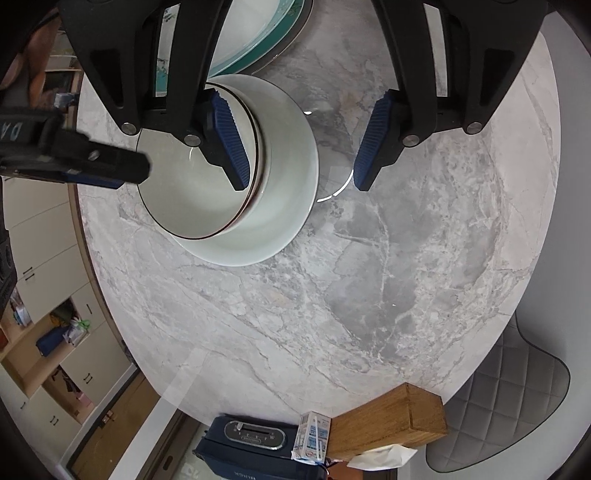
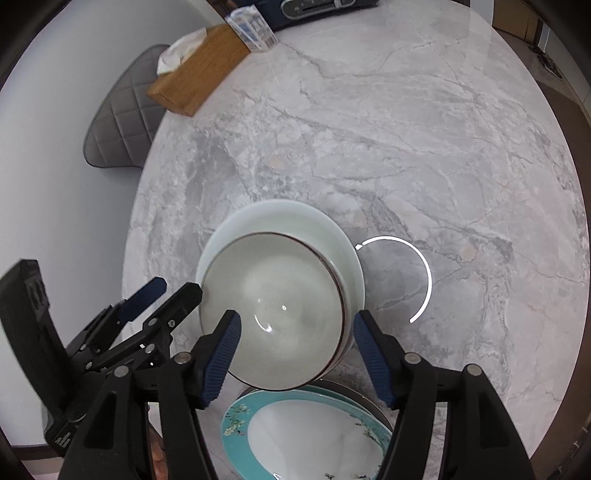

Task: Organize plates and bowls
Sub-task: 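Lower the pink-floral bowl into the nested bowls and open the left gripper, then close the left gripper on the rim of the white plate stack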

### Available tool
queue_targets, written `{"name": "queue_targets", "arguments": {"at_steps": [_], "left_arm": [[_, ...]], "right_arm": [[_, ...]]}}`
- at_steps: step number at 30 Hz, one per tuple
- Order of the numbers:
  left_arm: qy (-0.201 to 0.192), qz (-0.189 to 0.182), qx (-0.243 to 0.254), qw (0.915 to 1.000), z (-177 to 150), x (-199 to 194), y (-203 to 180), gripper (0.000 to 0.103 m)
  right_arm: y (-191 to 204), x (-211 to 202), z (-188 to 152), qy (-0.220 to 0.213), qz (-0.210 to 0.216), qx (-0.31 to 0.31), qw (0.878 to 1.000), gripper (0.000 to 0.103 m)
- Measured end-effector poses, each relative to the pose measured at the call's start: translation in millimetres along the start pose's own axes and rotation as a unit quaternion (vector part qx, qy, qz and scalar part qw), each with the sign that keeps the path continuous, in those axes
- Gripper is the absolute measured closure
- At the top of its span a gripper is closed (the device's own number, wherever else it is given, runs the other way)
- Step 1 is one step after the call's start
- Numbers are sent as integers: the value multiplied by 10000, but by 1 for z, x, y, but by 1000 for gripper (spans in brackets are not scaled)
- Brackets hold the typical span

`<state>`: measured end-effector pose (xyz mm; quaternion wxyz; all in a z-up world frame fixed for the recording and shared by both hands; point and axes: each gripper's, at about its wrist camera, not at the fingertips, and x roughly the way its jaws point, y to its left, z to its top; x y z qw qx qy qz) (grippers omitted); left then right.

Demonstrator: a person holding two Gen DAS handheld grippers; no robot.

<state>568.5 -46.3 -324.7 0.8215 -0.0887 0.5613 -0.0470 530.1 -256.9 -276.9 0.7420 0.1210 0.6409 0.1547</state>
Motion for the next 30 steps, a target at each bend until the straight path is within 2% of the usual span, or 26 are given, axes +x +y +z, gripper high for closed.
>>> {"name": "queue_targets", "arguments": {"at_steps": [4,7,11,14,19,30], "left_arm": [[-161,113,-96,9998,-4,-15,18,39],[-142,-30,-297,9995,-10,-17,41,37],[5,-304,-431,9986,-16,-11,62,37],[36,-463,-332,9984,-20,-8,61,37],[193,-504,-205,9983,-22,4,50,37],[484,-329,-151,9982,-24,28,50,37]], "right_arm": [[-17,-22,0,-443,95,-44,9990,36],[-35,-27,1,-634,-188,-197,9976,39],[-70,-12,2,-455,121,33,9989,58],[-83,0,-1,-306,396,185,9986,58],[-76,16,-8,-162,725,-80,9972,58],[-82,25,0,-131,802,-33,9967,58]]}}
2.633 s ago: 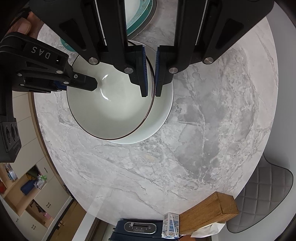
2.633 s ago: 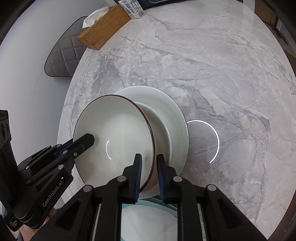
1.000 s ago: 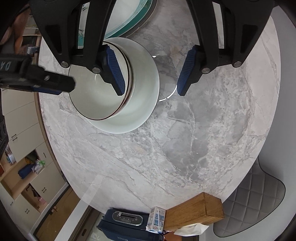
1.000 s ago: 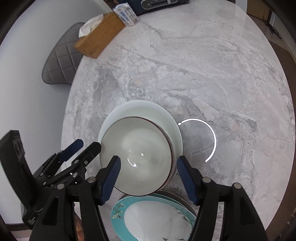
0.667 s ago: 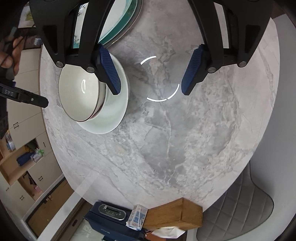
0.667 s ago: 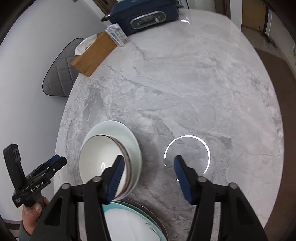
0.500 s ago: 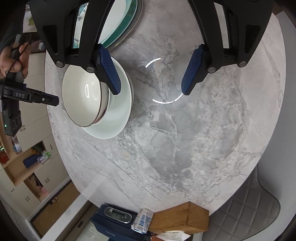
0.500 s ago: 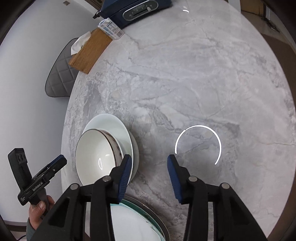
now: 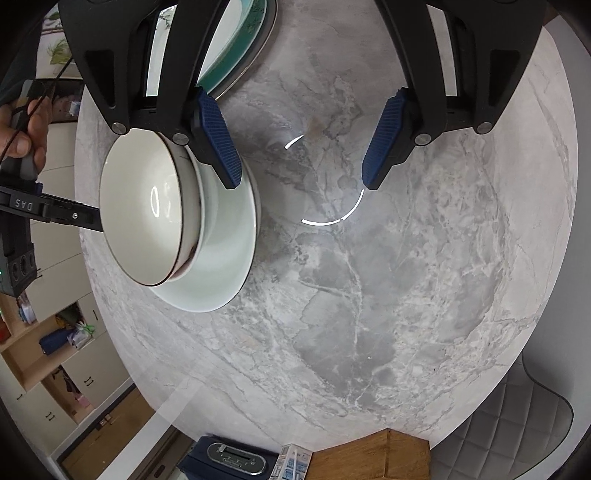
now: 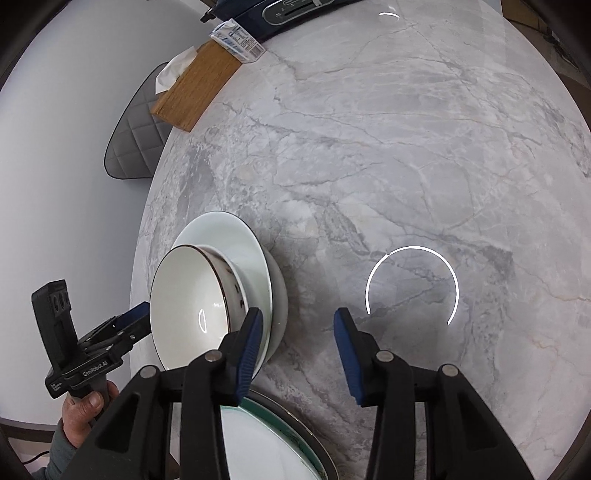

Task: Organize plates and bowls
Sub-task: 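Close the left gripper on the rim of the white plate stack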

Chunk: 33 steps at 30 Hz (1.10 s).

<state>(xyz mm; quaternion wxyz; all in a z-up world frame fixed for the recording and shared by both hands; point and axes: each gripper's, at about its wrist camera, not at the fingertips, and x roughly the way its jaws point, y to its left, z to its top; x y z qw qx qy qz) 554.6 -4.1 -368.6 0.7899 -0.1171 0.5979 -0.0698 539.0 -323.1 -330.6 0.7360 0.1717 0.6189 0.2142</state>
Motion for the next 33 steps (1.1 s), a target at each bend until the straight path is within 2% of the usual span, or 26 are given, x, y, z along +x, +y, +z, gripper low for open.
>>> {"name": "queue_targets", "arguments": {"at_steps": [5,10,15,21,23,26,29,30,32,33], "left_arm": [[13,-12,38,10000,2,4,-1,37],[122,133,327,9993,3,15,-13,37],[232,70,220,9995,7,29,-10,36],[226,-115,66,9997,8,39,-3,36],[155,-144,-8,9998,8,40,-2,39],[62,-193,-36,9998,9,41,-3,50],[59,-97,-50,9999,10,42,-5,50],[67,-52,-32,10000,10,43,-6,50],[116,22,1,9999,12,44,-9,51],[125,41,24,9999,14,46,-12,58]], "right_arm": [[-2,8,-2,109,18,-19,9999,59],[2,16,1,167,-7,-99,9998,59],[-2,27,3,257,115,-80,9996,59],[-12,38,11,364,462,53,9983,58],[-11,40,9,425,595,47,9973,65],[-9,43,5,422,737,34,9964,67],[-8,46,3,364,751,48,9965,68],[-8,47,2,354,774,58,9964,71],[-4,49,2,361,878,36,9955,83],[0,49,2,362,863,2,9956,84]]}}
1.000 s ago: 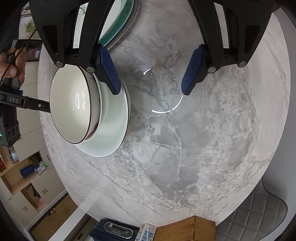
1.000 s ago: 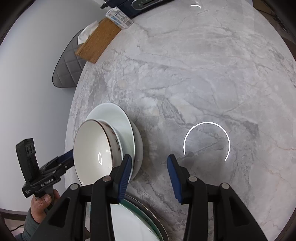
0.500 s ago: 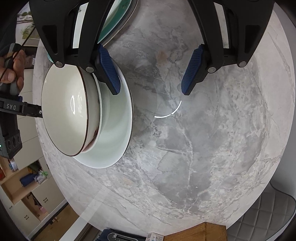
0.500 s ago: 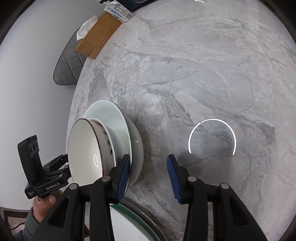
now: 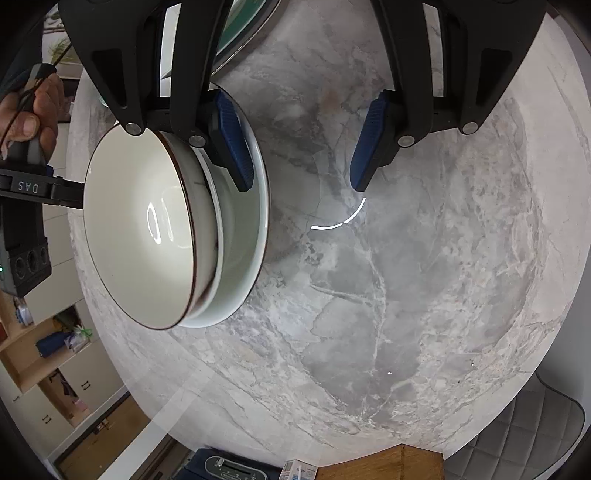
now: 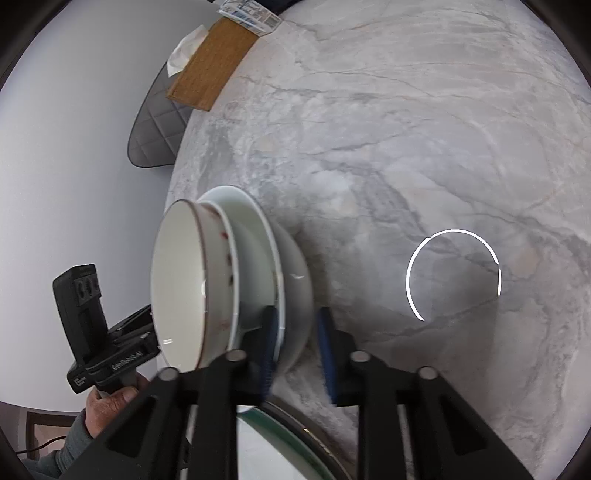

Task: Organize plates and bowls
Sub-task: 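Close the left gripper on the rim of the white plate stack, then carry the plate and bowl stack with the left gripper onto the teal floral plate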

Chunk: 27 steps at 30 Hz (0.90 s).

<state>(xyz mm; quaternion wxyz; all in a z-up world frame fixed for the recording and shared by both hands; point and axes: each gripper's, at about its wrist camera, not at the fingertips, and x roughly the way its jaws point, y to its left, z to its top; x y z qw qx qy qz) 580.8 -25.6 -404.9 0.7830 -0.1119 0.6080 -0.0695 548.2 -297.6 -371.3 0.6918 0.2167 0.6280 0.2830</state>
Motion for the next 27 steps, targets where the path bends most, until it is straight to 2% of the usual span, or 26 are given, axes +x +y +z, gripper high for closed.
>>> {"name": "queue_targets", "arguments": {"at_steps": [1,2,3,5,7,15,27], "left_arm": [[14,-72,46,10000,1,1,-3,66],[31,-135,131,9998,1,0,-8,82],[40,-58,292,9995,3,1,-16,94],[72,155,431,9989,4,2,-25,94],[96,-24,248,9996,6,3,-20,94],[59,-37,273,9996,-1,-5,-21,94],[-246,-69,429,9988,-21,-53,-32,94]], "right_arm": [[5,1,0,5,-118,-106,9999,84],[8,2,0,13,-187,-175,9997,84],[10,3,0,26,-219,-225,9995,84],[13,4,-1,16,-308,-272,9992,85],[14,3,-2,-11,-379,-258,9989,85],[19,1,-9,-96,-556,-232,9981,87],[47,-24,-31,-314,-780,-470,9954,86]]}}
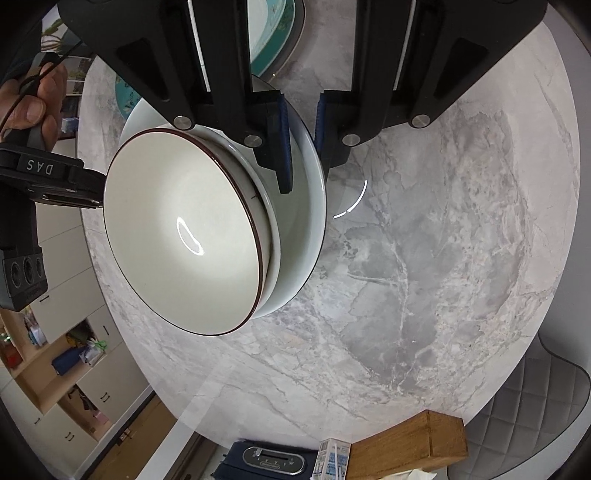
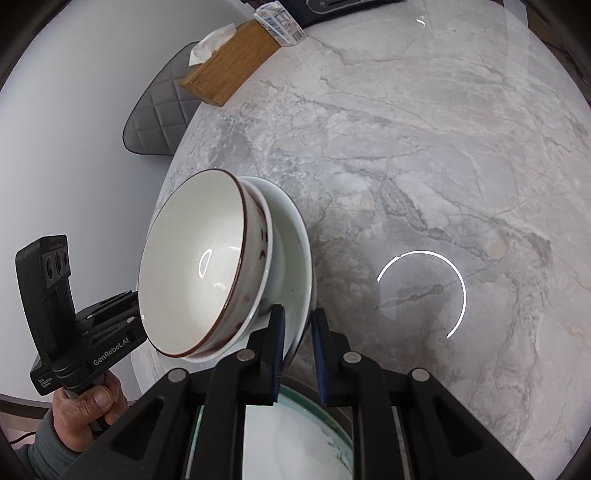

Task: Organize plates and bowls
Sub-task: 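Carry the plate and bowl stack with the left gripper onto the teal floral plate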

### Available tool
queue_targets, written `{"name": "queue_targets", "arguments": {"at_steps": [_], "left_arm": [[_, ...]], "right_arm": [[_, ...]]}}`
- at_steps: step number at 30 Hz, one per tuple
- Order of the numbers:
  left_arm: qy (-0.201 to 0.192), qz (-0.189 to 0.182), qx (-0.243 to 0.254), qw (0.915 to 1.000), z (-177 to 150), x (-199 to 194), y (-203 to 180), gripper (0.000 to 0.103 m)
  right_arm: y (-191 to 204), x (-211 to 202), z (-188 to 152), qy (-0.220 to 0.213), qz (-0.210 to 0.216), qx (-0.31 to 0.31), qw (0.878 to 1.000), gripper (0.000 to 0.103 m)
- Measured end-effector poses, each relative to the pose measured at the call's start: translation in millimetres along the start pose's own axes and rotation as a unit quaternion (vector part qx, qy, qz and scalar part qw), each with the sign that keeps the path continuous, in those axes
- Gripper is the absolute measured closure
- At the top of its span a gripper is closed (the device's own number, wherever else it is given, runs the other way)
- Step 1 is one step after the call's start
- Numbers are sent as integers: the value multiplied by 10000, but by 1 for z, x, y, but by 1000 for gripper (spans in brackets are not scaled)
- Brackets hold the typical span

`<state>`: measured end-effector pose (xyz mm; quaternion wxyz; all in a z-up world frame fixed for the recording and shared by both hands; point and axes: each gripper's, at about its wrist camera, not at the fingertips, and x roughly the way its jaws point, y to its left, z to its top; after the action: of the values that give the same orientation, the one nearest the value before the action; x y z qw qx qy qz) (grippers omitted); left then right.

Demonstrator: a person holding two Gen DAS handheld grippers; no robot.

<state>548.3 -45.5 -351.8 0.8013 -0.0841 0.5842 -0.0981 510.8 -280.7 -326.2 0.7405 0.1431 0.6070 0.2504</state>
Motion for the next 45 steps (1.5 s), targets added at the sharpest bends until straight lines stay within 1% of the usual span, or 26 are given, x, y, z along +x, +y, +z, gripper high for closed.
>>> {"name": "queue_targets", "arguments": {"at_steps": [9,13,19,33,39,45], "left_arm": [[-126,-106,135,9998,-19,-32,-12,94],[-159,-135,236,9995,-32,-44,-19,94],[-135,-199,340,9991,-56,-56,-28,94],[14,-344,591,9977,-107,-60,-45,94],[118,-411,709,9966,-124,-52,-50,94],[207,-400,816,9957,-136,-42,-52,93]], "right_arm": [[20,-28,-25,-239,-139,-67,9996,86],[27,-42,-41,-322,-174,-68,9993,86],[32,-53,-69,-359,-224,8,9991,86],[29,-65,-128,-465,-330,286,9980,86],[23,-64,-153,-485,-367,423,9973,86],[17,-57,-168,-479,-446,492,9966,87]]}}
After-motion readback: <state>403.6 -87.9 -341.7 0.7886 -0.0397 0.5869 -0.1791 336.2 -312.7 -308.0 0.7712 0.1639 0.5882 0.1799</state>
